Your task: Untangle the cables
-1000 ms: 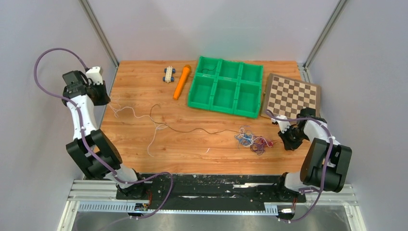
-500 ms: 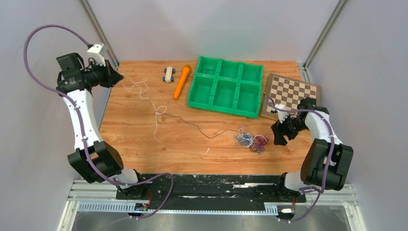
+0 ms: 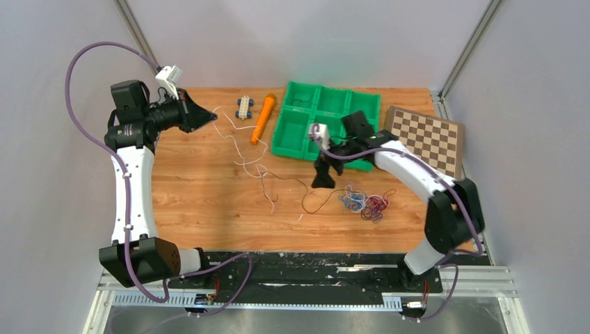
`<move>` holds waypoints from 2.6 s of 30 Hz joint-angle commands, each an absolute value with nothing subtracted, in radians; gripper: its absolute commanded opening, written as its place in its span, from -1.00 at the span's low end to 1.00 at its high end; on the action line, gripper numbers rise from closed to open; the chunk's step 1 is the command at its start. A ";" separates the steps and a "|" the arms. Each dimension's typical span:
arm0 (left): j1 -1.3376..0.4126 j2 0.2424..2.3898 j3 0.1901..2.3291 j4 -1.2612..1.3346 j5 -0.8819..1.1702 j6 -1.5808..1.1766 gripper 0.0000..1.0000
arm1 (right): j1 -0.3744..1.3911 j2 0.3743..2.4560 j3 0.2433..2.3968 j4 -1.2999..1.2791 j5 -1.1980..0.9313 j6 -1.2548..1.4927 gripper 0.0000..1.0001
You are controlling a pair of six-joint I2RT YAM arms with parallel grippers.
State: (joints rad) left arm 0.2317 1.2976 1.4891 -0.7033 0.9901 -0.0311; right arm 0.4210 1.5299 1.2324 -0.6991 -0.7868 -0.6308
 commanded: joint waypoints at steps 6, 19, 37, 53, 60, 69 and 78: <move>0.222 1.228 1.531 -0.659 1.017 -0.143 -1.00 | 0.633 1.866 1.309 -0.141 -0.778 -0.459 0.96; 0.222 1.225 1.582 -0.582 0.998 -0.296 -1.00 | 0.696 2.167 1.492 0.096 -0.664 -0.363 0.24; 0.413 1.615 2.274 -0.405 0.508 -0.394 -1.00 | 0.603 1.736 1.030 -0.339 -0.604 -0.585 -1.00; 0.199 1.627 2.057 -0.017 0.798 -0.552 -1.00 | 0.562 1.676 1.109 -0.495 -0.667 -0.534 0.61; -0.004 1.672 2.019 0.088 0.858 -0.522 -1.00 | 0.377 1.643 1.258 -0.528 -0.812 -0.423 0.73; -0.125 1.799 1.962 0.183 0.774 -0.493 -1.00 | 0.275 1.704 1.344 -0.529 -0.829 -0.376 0.81; -0.132 1.831 1.818 0.240 0.749 -0.504 -1.00 | 0.271 1.736 1.349 -0.516 -0.841 -0.358 0.83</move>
State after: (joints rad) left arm -0.1299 1.8595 1.7981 0.1749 0.7757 -0.5167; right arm 0.2722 1.7283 1.3102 -0.5346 -0.8024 -0.3817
